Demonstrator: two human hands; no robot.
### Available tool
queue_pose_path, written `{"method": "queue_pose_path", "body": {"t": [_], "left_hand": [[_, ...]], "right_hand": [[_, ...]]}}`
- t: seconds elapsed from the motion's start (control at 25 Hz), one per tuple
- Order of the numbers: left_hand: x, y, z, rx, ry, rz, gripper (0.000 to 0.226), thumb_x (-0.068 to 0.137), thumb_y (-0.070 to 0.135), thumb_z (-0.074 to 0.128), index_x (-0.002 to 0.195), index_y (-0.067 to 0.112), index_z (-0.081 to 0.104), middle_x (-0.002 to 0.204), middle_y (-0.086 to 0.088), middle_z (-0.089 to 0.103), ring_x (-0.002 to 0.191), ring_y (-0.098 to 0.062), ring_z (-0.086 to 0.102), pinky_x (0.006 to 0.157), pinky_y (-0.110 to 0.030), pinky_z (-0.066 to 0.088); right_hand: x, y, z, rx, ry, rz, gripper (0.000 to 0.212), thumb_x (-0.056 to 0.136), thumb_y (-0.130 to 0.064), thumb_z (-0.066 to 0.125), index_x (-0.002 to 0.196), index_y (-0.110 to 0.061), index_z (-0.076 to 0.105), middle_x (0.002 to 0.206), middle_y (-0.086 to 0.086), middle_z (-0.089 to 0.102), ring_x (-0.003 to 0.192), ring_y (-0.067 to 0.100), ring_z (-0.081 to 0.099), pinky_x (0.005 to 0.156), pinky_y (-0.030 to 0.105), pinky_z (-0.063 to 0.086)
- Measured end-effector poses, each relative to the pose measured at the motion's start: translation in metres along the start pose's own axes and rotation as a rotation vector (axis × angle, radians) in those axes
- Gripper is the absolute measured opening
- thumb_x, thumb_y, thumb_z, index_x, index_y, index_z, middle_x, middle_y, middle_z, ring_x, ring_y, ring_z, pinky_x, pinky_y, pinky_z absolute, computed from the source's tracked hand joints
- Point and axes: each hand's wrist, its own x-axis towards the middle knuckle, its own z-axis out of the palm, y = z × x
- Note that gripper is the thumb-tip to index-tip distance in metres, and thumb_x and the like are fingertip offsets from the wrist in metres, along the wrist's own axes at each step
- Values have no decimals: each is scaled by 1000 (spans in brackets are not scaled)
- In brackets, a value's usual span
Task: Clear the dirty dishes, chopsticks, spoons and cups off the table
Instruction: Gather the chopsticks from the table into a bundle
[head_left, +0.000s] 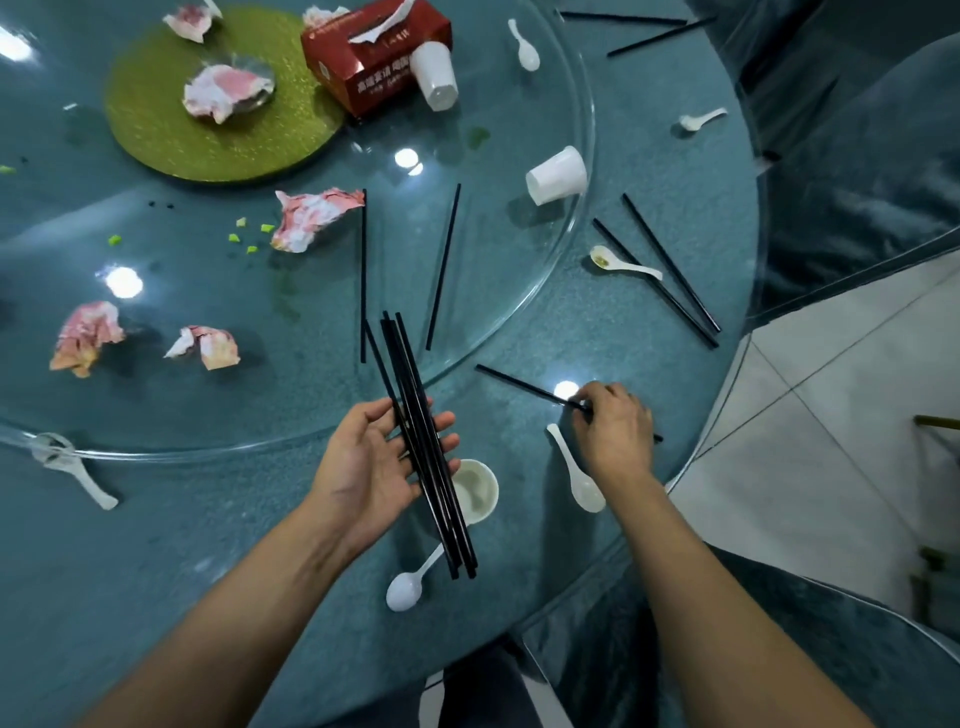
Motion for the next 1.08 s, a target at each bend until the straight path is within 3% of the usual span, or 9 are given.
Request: {"method": "queue_pose_path", "body": {"t": [0.36, 0.48, 0.6, 0.76, 0.88, 1.08], "left_hand": [[11, 4, 6, -17, 14, 10, 50, 100, 37, 40, 132, 5, 61, 129, -21, 67, 115, -35, 65, 98, -53, 52], [11, 1, 8, -20, 5, 0, 51, 100, 37, 40, 134, 4, 59, 128, -22, 68, 118, -37, 64, 100, -54, 51], [12, 3, 11, -31, 3, 14, 50, 99, 36, 40, 132, 4, 60, 126, -22, 69, 118, -38, 63, 100, -55, 51], [14, 10, 16, -30, -8, 34, 47, 99, 37, 39, 126, 5, 61, 122, -20, 71, 104, -33, 69, 90, -50, 56], [14, 14, 12, -34, -5, 43, 45, 98, 40, 38, 121, 10, 62, 108, -15, 68, 83, -24, 68, 72, -40, 54], [11, 24, -8, -120, 5, 55, 54, 99, 46, 33, 126, 8, 61, 115, -17, 71, 87, -25, 69, 78, -40, 52]], "right_hand": [[6, -3, -4, -68, 39, -58, 10, 101, -23, 55, 104, -18, 63, 105, 4, 64, 100, 28, 59, 89, 40, 37], [-7, -22, -20, 61, 85, -87, 5, 98, -21, 60, 100, -18, 63, 99, 2, 65, 94, 27, 61, 88, 42, 43], [-23, -54, -41, 343, 29, -76, 3, 93, -23, 66, 95, -22, 65, 91, -5, 64, 83, 18, 62, 82, 43, 53], [-48, -104, -61, 553, -121, -75, 3, 89, -25, 71, 90, -25, 68, 82, -12, 67, 76, 4, 64, 75, 32, 57], [-62, -134, -58, 582, -175, -145, 4, 88, -25, 70, 91, -25, 69, 82, -11, 68, 78, 7, 65, 77, 37, 57], [-70, -154, -39, 533, -212, -244, 8, 87, -30, 71, 91, -29, 65, 86, -12, 68, 81, 7, 64, 80, 37, 56]]}}
